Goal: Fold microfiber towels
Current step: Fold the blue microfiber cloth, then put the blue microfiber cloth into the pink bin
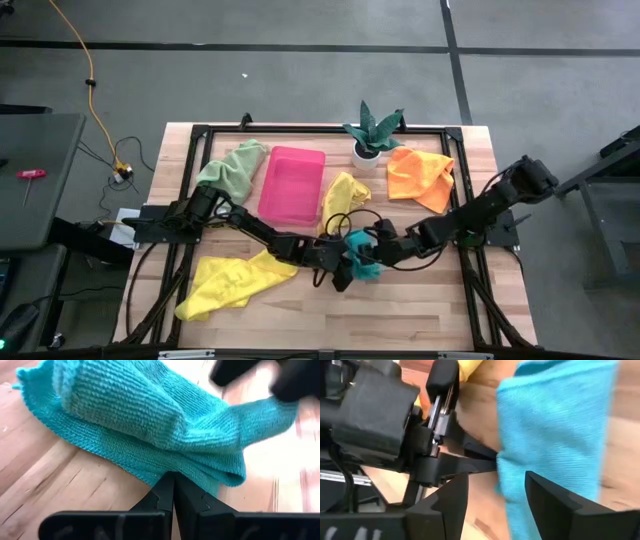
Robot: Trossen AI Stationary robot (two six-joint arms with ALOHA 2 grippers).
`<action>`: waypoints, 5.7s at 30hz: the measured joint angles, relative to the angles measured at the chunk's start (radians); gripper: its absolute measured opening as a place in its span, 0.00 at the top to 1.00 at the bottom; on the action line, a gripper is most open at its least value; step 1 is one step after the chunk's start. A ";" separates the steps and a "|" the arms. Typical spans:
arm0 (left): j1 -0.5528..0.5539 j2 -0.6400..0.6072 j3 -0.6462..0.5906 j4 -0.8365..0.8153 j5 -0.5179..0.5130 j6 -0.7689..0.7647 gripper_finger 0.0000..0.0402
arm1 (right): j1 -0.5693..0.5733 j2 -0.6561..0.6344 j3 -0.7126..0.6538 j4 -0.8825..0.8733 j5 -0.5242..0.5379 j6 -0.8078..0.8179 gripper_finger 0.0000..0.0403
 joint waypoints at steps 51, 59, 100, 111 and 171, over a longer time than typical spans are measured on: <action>0.188 -0.121 -0.002 -0.113 0.138 0.185 1.00 | 0.179 0.168 0.000 0.152 -0.012 -0.321 1.00; 0.192 -0.234 0.000 -0.183 0.140 0.283 1.00 | 0.225 -0.074 0.000 -0.041 0.113 -0.430 1.00; 0.046 -0.027 0.247 -0.503 0.078 1.700 0.37 | 0.333 -0.645 0.000 -0.483 0.530 -0.369 1.00; 0.089 0.029 0.253 -0.447 0.095 1.807 0.38 | 0.331 -0.634 0.000 -0.481 0.570 -0.323 1.00; 0.660 -0.540 0.155 -1.209 -0.004 1.036 1.00 | 0.332 -0.636 0.000 -0.448 0.590 -0.344 1.00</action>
